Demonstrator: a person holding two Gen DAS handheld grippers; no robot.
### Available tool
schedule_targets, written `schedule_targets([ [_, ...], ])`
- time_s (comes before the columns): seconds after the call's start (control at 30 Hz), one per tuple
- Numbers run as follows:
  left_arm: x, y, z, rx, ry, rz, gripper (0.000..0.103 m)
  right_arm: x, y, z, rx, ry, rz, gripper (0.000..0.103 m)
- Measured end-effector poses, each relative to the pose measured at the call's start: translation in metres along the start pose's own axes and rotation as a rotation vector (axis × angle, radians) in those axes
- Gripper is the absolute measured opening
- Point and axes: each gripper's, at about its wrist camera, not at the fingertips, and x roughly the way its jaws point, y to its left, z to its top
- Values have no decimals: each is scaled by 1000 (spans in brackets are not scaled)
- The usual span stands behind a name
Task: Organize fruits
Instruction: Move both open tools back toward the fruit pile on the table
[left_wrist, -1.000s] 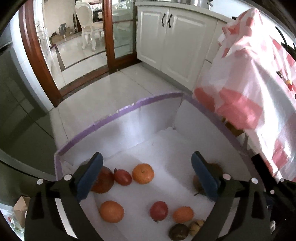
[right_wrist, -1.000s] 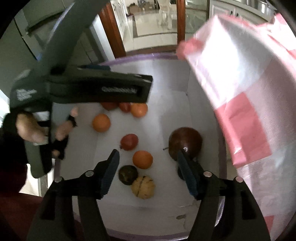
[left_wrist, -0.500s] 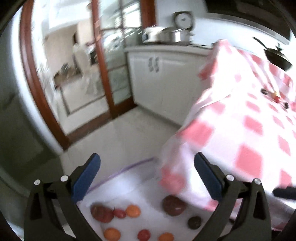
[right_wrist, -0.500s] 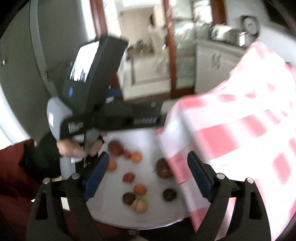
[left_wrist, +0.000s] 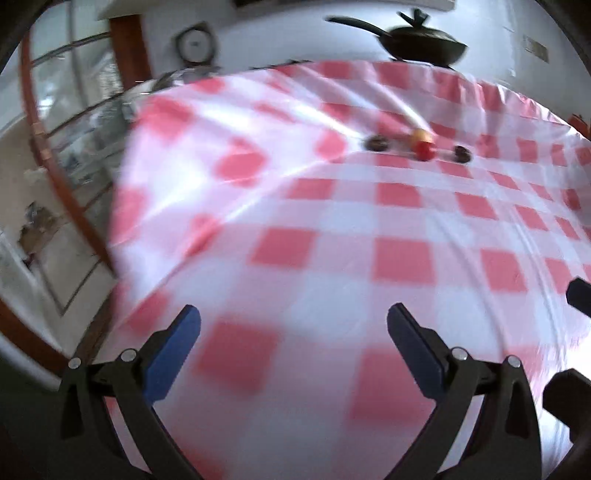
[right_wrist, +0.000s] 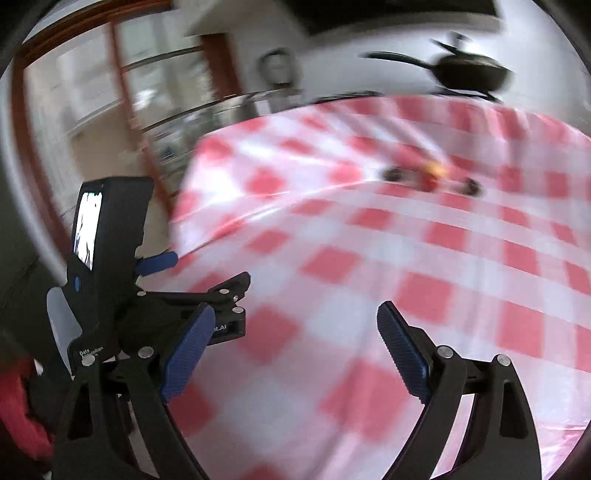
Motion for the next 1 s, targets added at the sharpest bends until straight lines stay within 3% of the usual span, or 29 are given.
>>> schedule_targets([
  [0.2, 74, -43, 55, -83, 55, -143, 101, 30, -76, 24, 159, 6, -155, 87],
  [0.37, 108, -52, 91, -165, 39, -223, 101, 53, -124, 42, 275, 8, -219, 87],
  [0.5, 134, -53, 105, -223, 86, -291, 101, 73, -150, 55, 304, 28, -264, 87],
  [0.57, 142, -51, 106, -240, 126, -308, 101, 85, -163, 61, 319, 40, -292, 87],
  [0.73, 142, -51, 102, -237, 110, -332, 101, 111, -186, 79, 381, 50, -323, 87],
  [1.0, 139, -54, 104, -207, 124, -301, 101, 155, -201, 110, 395, 73, -389, 87],
])
